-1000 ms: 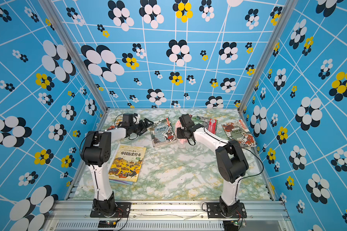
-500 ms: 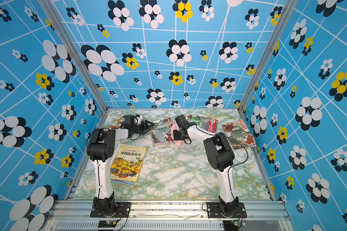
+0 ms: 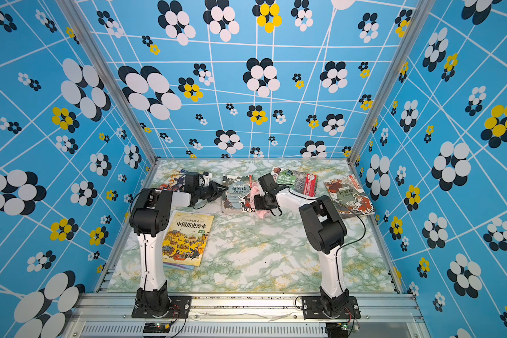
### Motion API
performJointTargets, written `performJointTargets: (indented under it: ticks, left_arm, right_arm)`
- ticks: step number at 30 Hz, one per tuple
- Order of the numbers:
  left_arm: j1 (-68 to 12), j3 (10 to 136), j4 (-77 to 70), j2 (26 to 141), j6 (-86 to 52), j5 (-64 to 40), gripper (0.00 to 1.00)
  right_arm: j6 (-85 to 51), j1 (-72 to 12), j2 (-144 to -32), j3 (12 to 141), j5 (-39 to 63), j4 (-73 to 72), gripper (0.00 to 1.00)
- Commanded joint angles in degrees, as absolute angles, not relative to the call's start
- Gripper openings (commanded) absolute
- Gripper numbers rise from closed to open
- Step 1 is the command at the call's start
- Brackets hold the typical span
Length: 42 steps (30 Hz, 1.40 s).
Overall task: Wipe the cover of the book
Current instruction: Move the book to the center of the board, then wipe the dirt from the cover of the book.
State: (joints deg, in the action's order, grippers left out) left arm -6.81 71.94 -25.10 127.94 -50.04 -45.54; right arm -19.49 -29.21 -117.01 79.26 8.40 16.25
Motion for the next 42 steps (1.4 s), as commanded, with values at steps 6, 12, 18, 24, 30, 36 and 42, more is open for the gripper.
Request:
performJointTargets:
  ticks: [6, 12, 18, 24, 30, 36, 42]
  left_arm:
    - [-8.73, 65.92, -25.31, 122.06, -47.99, -47.16, 0.07]
    - [-11.29, 60.51, -24.01, 116.47, -47.21, -48.49, 0.03]
    - [-15.45, 51.96, -23.94, 110.33, -47.02, -47.22, 0.0]
    - [-18.15, 45.34, -22.13, 106.35, -46.19, -44.77, 0.0]
    - [-21.71, 41.7, -21.98, 104.52, -46.37, -42.28, 0.0]
    - [-22.77, 41.31, -24.5, 105.57, -48.41, -41.64, 0.0]
    - [-22.77, 40.02, -25.13, 105.15, -48.7, -40.37, 0.0]
  right_arm:
    - [-22.68, -29.62, -109.74, 74.26, 9.65, 16.52, 0.0]
    - [-21.78, -29.78, -102.54, 71.55, 5.58, 17.79, 0.0]
    - [-21.39, -31.26, -103.76, 70.58, 5.0, 17.52, 0.0]
    - [-24.48, -36.03, -109.5, 70.28, 6.32, 14.16, 0.0]
    - [-30.29, -43.65, -117.66, 77.54, 10.63, 9.83, 0.0]
    - [-36.2, -43.71, -119.65, 76.37, 11.92, 2.94, 0.0]
    - [-38.36, -34.22, -113.3, 62.15, 7.7, 1.91, 0.0]
